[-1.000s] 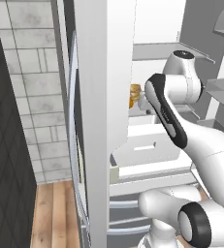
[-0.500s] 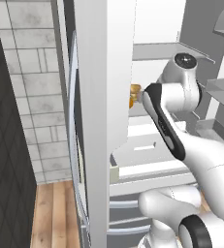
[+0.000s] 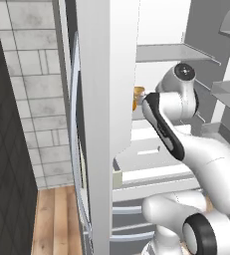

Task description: Pick up the orange and peach from the fridge and place one fruit on each plate on the dining counter.

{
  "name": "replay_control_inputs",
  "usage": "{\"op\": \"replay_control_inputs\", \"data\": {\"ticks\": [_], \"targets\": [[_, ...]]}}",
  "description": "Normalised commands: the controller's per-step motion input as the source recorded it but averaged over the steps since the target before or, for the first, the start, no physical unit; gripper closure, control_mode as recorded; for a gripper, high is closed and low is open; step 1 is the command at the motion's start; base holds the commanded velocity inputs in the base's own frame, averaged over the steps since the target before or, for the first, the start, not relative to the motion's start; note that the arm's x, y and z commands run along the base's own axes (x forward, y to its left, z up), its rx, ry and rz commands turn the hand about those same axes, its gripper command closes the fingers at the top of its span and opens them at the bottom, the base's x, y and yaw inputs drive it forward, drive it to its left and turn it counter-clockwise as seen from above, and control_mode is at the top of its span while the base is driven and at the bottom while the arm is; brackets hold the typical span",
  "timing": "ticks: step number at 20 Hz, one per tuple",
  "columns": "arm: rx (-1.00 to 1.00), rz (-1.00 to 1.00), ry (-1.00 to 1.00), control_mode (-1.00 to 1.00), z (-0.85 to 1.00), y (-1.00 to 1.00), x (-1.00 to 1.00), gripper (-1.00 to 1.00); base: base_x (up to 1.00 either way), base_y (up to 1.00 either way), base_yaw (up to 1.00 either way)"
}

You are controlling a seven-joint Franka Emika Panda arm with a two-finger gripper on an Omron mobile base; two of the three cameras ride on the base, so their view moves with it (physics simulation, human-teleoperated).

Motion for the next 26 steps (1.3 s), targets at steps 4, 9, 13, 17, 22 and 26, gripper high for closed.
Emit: {"op": "replay_control_inputs", "data": {"ticks": [4,9,13,17,22,26], "targets": [[0.1,0.0,0.28,-1.0,-0.14,-0.06,0.55,-1.0,0.0,0.0,0.0],[0.14,0.04,0.37,-1.0,-0.39,-0.14,0.39,-1.0,0.0,0.0,0.0],[0.04,0.01,0.04,-1.0,-0.57,-0.08,0.16,-1.0,0.0,0.0,0.0],[0.0,0.0,-0.01,-1.0,-0.59,0.0,0.27,-1.0,0.0,0.0,0.0],[0.0,0.0,-0.02,-1.0,-0.29,0.06,0.26,-1.0,0.0,0.0,0.0],[0.0,0.0,-0.04,-1.0,0.07,0.16,0.01,-1.0,0.0,0.0,0.0]]}}
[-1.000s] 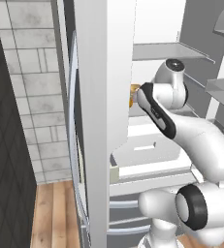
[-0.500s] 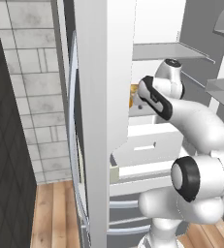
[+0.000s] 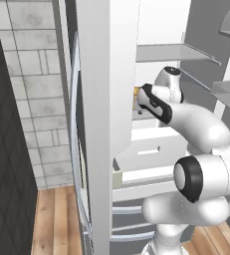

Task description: Pick up the orange and peach from the fridge and place one fruit on each plate on the dining counter.

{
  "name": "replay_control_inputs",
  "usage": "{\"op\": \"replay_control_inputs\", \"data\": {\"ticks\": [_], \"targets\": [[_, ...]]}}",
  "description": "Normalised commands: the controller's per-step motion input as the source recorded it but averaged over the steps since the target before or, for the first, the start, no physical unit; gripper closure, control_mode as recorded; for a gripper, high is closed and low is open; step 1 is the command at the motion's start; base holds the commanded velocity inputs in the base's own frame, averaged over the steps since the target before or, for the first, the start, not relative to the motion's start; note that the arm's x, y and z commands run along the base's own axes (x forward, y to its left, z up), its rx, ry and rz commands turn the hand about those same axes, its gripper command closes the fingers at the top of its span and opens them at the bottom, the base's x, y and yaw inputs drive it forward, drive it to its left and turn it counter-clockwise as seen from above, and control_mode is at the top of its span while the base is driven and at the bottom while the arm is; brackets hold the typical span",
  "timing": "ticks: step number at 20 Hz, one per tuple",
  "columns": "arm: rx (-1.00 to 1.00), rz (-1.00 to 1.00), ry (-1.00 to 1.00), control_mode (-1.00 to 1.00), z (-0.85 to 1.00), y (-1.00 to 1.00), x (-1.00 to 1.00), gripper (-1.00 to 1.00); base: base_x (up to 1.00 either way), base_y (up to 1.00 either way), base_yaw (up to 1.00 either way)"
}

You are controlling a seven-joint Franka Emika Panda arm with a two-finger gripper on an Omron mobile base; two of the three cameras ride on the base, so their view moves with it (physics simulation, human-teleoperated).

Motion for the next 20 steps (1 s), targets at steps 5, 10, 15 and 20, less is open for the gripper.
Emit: {"op": "replay_control_inputs", "data": {"ticks": [5,10,15,20], "targets": [[0.0,0.0,-0.07,-1.0,0.06,0.24,0.11,-1.0,0.0,0.0,0.0],[0.0,-0.02,-0.02,-1.0,0.0,0.16,0.47,-1.0,0.0,0.0,0.0],[0.0,-0.02,0.0,-1.0,0.01,0.0,0.51,-1.0,0.0,0.0,0.0],[0.0,0.0,0.04,-1.0,-0.02,-0.09,0.48,-1.0,0.0,0.0,0.0]]}}
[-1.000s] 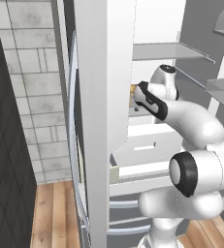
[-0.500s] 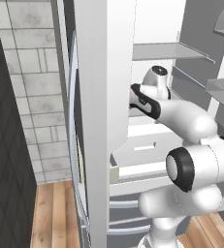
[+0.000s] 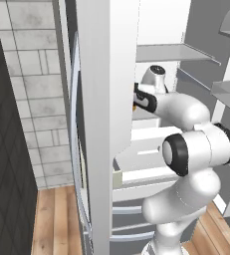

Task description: Pick up the orange and peach from the fridge and place one fruit on each plate on the dining counter.

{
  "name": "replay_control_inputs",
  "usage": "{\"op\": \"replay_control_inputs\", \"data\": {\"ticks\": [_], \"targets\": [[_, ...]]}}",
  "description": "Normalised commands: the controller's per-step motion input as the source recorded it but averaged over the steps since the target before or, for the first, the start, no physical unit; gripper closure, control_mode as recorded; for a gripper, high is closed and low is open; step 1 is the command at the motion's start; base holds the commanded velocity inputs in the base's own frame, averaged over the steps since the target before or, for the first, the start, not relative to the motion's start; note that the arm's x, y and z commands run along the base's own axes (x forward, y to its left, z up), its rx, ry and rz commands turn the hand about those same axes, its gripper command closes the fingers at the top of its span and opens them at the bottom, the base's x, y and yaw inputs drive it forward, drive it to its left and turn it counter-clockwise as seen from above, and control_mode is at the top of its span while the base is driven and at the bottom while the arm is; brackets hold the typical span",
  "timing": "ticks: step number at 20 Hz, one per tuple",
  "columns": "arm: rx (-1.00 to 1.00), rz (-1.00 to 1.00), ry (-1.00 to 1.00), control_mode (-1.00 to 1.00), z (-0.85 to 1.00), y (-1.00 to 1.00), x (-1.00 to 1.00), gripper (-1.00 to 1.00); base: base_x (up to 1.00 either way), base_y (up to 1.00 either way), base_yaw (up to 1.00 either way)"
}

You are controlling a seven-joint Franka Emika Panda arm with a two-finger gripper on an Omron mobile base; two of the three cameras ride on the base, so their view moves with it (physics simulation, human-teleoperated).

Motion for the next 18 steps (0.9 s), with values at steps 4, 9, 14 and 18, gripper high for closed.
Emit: {"op": "replay_control_inputs", "data": {"ticks": [4,9,14,18], "targets": [[0.0,0.0,0.04,-1.0,-0.16,-0.26,0.29,-1.0,0.0,0.0,0.0],[0.0,0.0,0.05,-1.0,-0.1,-0.16,0.2,-1.0,0.0,0.0,0.0],[0.0,0.0,0.06,-1.0,-0.13,0.0,0.29,-1.0,0.0,0.0,0.0],[0.0,0.0,0.06,-1.0,-0.19,0.0,0.38,-1.0,0.0,0.0,0.0]]}}
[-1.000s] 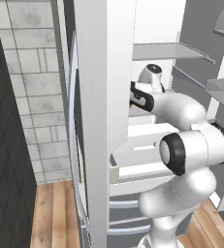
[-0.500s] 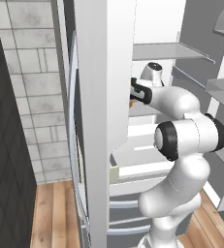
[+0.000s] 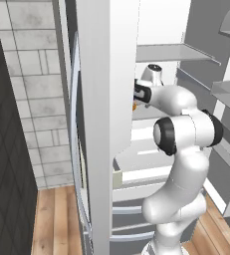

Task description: Pick up the orange and peach from the fridge and place one fruit on each plate on the dining counter.

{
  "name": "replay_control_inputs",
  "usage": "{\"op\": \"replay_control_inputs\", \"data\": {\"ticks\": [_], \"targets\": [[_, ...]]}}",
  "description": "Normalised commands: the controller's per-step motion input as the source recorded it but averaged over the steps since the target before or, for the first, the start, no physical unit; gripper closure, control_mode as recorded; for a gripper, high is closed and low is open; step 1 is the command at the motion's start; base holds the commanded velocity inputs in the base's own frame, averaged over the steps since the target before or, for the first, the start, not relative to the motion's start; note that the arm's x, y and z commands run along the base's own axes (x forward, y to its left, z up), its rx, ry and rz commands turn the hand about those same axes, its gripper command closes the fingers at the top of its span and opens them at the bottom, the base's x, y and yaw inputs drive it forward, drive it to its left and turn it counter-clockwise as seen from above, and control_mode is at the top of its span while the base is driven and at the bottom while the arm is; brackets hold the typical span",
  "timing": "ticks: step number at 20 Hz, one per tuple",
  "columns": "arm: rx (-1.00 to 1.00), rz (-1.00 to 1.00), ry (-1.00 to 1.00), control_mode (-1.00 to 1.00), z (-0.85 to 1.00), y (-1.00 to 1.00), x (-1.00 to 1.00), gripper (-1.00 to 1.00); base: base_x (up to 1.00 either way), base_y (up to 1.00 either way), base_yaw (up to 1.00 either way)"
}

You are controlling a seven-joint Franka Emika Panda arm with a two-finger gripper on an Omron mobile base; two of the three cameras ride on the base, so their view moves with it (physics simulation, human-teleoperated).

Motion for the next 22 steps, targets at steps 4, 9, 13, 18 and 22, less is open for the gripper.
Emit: {"op": "replay_control_inputs", "data": {"ticks": [4,9,13,18,22], "targets": [[0.0,0.0,0.02,-1.0,-0.12,0.03,0.33,-1.0,0.0,0.0,0.0],[0.0,0.0,0.0,-1.0,-0.12,0.11,0.39,-1.0,0.0,0.0,0.0],[0.0,0.0,0.0,-1.0,-0.19,0.06,0.36,-1.0,0.0,0.0,0.0],[0.0,0.0,0.0,-1.0,-0.24,0.0,0.36,-1.0,0.0,0.0,0.0],[0.0,0.0,0.0,-1.0,-0.28,0.0,0.44,-1.0,0.0,0.0,0.0]]}}
